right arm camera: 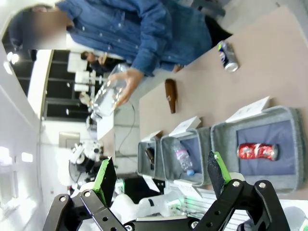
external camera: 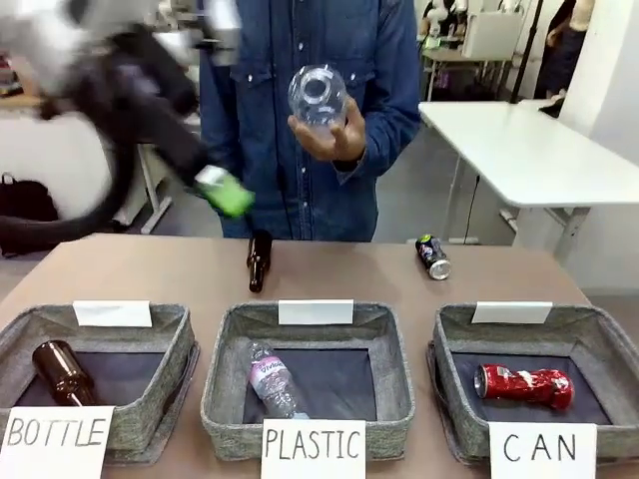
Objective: Sort the can waste into the basket.
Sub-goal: Pick up the can waste from the table and place it in the right Fabric basket.
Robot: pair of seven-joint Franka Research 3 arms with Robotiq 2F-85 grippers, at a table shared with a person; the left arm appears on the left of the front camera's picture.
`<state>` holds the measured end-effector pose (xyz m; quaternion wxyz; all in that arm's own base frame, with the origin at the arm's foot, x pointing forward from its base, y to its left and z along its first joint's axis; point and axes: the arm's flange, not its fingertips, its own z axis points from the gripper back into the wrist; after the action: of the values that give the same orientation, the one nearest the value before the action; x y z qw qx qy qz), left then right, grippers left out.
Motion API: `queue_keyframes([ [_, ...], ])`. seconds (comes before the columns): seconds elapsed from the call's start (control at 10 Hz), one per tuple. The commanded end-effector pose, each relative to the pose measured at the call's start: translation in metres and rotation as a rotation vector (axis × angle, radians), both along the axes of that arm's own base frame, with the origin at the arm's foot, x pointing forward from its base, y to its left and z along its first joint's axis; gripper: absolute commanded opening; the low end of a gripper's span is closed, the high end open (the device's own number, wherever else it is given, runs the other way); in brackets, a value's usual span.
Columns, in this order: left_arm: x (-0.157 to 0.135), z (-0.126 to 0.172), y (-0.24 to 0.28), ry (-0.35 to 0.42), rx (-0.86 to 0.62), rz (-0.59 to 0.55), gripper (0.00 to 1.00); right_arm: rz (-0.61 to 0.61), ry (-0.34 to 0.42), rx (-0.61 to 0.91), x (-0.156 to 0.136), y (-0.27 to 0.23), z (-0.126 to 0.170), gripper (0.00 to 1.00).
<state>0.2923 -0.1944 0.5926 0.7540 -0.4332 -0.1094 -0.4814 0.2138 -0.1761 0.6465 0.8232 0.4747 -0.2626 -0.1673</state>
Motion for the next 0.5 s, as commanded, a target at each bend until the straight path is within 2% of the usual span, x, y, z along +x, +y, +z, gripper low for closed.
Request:
queue_keyframes([
  [0.0,0.022,-0.04,0.065,0.12,-0.144,0.137,1.0,0.097,0.035,0.05,0.019,0.048,-0.003,1.0],
  [0.1,0.028,-0.062,0.102,0.186,-0.244,0.187,1.0,0.137,0.062,0.088,0.029,0.067,-0.009,1.0],
  [0.2,0.029,-0.086,0.141,0.279,-0.341,0.283,1.0,0.141,0.081,0.139,0.04,0.081,-0.016,1.0],
  [0.3,0.024,-0.111,0.178,0.389,-0.498,0.376,1.0,0.13,0.084,0.169,0.053,0.093,-0.024,1.0],
  [0.4,0.014,-0.133,0.207,0.449,-0.684,0.505,1.0,0.129,0.107,0.19,0.068,0.104,-0.035,1.0],
])
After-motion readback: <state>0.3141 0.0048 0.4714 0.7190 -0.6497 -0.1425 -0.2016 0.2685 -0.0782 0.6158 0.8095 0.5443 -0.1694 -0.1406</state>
